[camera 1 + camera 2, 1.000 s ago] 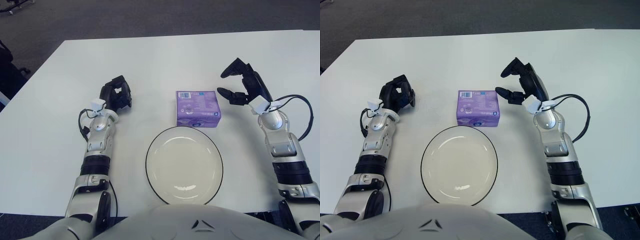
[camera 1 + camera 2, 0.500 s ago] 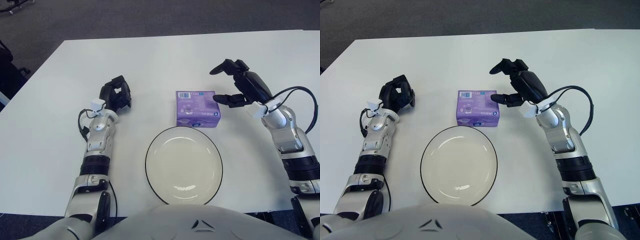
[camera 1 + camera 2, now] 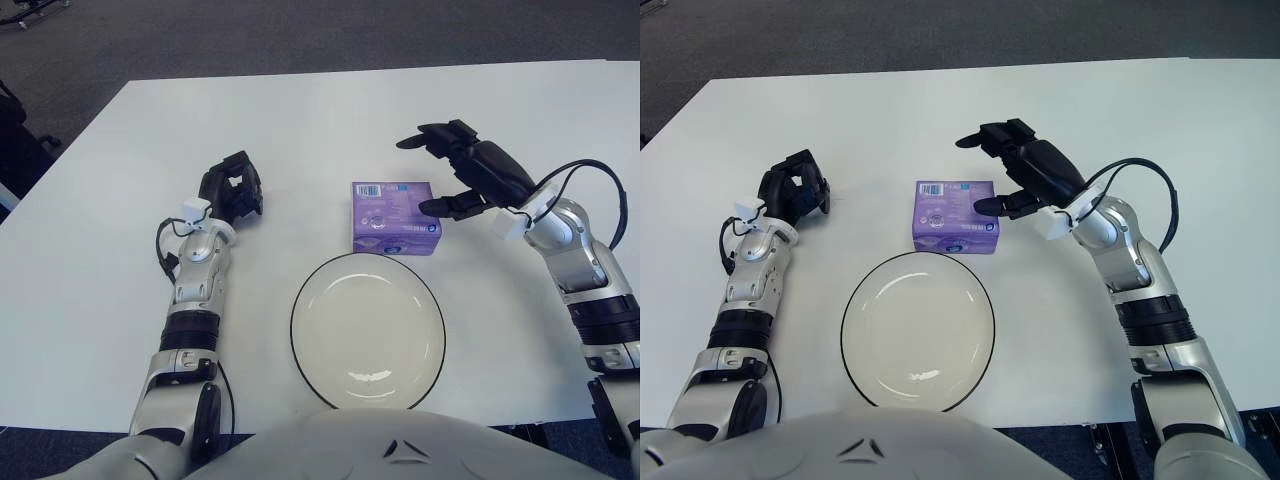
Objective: Put the tissue paper into the plate.
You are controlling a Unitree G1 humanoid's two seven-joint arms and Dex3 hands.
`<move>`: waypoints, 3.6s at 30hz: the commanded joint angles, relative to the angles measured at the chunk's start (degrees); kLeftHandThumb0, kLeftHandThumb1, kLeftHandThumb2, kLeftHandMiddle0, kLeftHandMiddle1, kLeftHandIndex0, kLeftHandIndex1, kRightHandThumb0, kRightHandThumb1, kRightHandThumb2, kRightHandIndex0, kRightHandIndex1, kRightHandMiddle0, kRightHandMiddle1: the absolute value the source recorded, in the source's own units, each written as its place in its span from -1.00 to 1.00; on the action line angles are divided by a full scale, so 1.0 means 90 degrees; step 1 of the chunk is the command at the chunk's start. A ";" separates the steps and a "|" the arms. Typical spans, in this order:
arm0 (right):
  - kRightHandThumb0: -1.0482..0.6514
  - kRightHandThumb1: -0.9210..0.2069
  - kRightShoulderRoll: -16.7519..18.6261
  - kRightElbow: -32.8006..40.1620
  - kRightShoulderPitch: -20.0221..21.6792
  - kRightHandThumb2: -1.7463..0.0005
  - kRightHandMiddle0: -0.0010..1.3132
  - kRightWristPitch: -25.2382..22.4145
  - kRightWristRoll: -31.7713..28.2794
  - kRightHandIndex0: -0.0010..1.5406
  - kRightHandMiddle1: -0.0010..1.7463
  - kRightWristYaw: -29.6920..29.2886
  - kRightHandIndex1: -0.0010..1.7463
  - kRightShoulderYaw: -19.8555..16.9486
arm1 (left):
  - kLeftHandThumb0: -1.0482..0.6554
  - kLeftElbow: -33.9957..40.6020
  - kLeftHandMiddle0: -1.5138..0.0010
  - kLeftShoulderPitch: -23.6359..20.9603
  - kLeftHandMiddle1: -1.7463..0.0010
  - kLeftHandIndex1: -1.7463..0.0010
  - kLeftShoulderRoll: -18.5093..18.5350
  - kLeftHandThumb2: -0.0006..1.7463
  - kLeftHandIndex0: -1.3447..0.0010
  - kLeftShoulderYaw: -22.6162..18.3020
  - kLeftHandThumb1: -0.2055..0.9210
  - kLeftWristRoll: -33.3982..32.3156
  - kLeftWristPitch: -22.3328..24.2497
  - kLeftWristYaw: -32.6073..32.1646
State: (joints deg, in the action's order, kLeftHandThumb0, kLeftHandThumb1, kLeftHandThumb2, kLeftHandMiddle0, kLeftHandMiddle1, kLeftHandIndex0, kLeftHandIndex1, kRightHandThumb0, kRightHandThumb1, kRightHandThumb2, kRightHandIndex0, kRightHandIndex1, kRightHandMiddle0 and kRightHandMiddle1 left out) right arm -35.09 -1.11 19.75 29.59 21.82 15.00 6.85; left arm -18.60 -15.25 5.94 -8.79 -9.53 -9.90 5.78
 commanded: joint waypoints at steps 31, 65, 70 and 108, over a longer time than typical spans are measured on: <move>-1.00 -1.00 -0.0003 0.1904 0.0049 0.23 -1.00 -0.1882 -0.0639 -1.00 -0.61 0.2427 -1.00 0.0341 | -0.25 -0.0871 -0.74 0.1408 -1.00 -1.00 -0.0631 0.12 -0.43 0.0148 0.58 -0.0038 -0.0055 0.0034; -1.00 -1.00 0.0219 0.2351 -0.0118 0.16 -1.00 -0.2948 -0.0408 -1.00 -0.77 0.2658 -1.00 0.0860 | -0.24 -0.0905 -0.73 0.1425 -1.00 -1.00 -0.0674 0.12 -0.41 0.0069 0.58 -0.0108 -0.0287 0.0020; -1.00 -1.00 0.0217 0.2297 -0.0209 0.16 -1.00 -0.2859 -0.0291 -1.00 -0.81 0.2555 -1.00 0.0913 | -0.24 -0.0919 -0.73 0.1424 -1.00 -1.00 -0.0683 0.13 -0.41 0.0038 0.59 -0.0129 -0.0363 0.0028; -0.95 -1.00 0.0041 0.2234 -0.0653 0.42 -1.00 -0.3031 0.4589 -1.00 -0.52 0.1251 -1.00 0.1716 | -0.26 -0.1360 -0.80 0.1345 -1.00 -1.00 -0.0767 0.13 -0.56 -0.0098 0.68 -0.0152 -0.1453 0.0165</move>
State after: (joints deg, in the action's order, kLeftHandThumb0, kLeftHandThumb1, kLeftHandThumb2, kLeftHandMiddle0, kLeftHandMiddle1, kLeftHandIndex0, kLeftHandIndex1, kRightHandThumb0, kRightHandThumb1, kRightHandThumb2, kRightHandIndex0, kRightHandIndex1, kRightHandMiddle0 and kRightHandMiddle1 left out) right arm -34.06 18.99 15.62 3.18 56.48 26.56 20.62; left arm -20.65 -15.83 5.60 -10.64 -10.72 -21.42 7.32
